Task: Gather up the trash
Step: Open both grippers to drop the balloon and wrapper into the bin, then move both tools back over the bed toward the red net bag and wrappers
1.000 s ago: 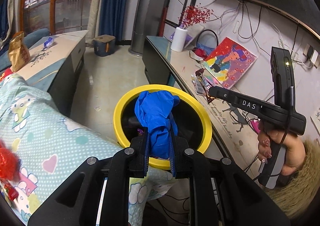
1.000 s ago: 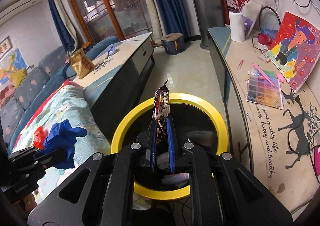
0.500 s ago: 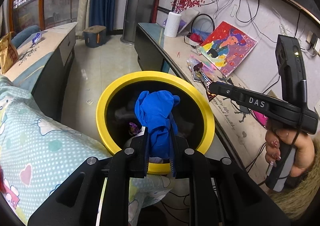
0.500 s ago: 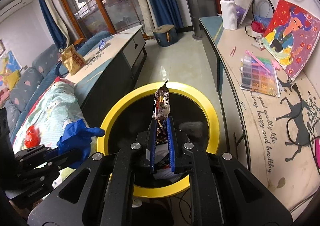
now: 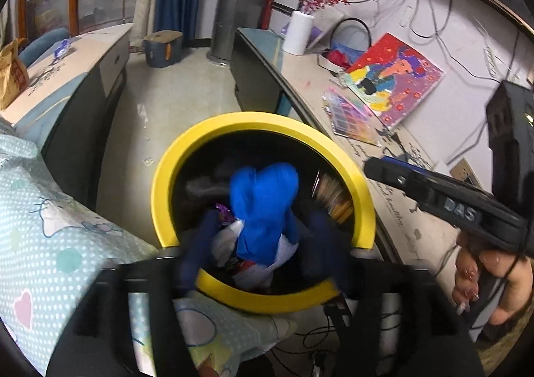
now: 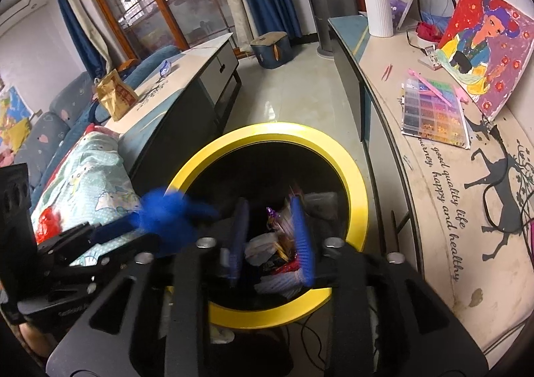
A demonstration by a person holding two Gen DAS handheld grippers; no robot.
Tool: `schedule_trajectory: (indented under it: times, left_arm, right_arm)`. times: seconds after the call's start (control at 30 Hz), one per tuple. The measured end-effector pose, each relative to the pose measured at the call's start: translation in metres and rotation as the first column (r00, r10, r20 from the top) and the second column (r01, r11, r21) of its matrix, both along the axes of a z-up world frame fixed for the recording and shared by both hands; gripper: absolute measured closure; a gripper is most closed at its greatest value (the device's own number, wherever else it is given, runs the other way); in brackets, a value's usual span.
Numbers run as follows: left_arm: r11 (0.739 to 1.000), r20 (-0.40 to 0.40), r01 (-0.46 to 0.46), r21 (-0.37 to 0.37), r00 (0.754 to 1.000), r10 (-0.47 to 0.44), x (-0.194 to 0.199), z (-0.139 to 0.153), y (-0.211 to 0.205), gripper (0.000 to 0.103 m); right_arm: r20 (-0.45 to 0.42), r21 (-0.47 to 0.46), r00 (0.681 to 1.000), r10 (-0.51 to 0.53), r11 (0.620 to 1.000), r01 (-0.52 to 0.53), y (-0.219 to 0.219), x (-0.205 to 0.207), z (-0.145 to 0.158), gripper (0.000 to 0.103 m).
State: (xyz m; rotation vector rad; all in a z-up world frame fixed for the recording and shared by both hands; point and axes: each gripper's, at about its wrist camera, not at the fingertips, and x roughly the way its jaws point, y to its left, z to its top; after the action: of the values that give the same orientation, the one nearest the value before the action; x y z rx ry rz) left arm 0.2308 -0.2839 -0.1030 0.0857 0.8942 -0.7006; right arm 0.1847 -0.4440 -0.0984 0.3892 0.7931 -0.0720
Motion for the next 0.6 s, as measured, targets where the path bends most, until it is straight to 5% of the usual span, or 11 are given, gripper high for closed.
schedule_trajectory:
  times: [0.1,0.6]
  left_arm:
    - [1.000,0.019,-0.028,-0.015,0.999,0.028,-0.001,0.009,0.006,0.005]
    - [0.980,0.098,-0.199,-0.021,0.975,0.200,-0.034,0.047,0.075,0.006]
  right_arm:
    - [0.009,-0.009,1.000,-0.004,1.000,0.004,0.001,-0.001,0.003,0.067]
    - [0.077,-0.054,0.996,0.052,0.997,-0.048,0.028,-0.004,0.031,0.050]
